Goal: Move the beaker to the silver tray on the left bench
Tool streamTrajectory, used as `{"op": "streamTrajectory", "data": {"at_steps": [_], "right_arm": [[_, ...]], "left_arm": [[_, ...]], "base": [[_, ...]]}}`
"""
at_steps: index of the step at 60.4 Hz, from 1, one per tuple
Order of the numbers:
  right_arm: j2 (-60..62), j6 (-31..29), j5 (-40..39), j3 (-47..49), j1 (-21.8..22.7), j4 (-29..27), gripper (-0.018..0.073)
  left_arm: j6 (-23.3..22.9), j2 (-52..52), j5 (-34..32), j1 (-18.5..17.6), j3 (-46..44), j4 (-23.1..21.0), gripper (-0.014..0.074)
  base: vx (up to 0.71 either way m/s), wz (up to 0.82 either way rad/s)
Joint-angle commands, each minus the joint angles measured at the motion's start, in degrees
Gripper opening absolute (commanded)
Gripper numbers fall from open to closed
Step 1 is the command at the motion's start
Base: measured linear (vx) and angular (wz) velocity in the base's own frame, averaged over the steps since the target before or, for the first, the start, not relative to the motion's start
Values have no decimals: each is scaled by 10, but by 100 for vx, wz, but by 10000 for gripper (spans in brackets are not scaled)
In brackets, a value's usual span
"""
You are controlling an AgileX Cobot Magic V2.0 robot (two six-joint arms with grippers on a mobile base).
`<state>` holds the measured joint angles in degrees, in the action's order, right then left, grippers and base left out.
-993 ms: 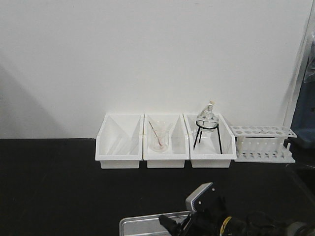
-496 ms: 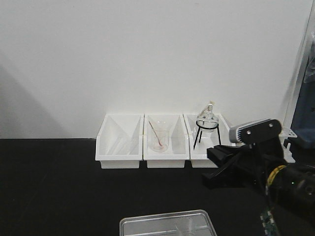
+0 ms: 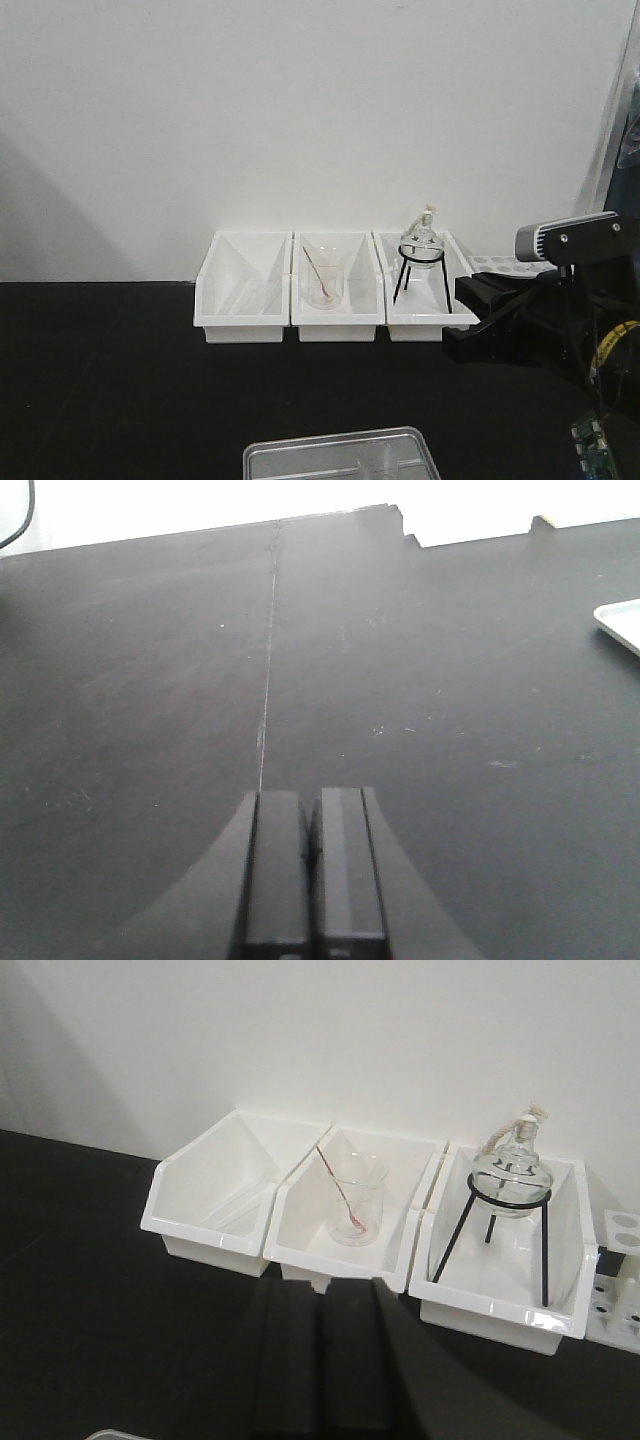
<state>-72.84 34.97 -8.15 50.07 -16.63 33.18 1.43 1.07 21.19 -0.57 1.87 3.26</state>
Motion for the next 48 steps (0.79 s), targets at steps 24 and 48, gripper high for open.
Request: {"op": "streamTrajectory", "data": {"at_steps": [24, 48], "right_arm": [[41, -5, -5, 18, 2, -71, -14], [299, -185, 7, -262, 2, -189, -14]], "left_arm": [[-1, 4, -43, -3, 11, -2, 1], [-1, 4, -43, -3, 11, -2, 1]], "base": [[0, 0], [0, 0]]}}
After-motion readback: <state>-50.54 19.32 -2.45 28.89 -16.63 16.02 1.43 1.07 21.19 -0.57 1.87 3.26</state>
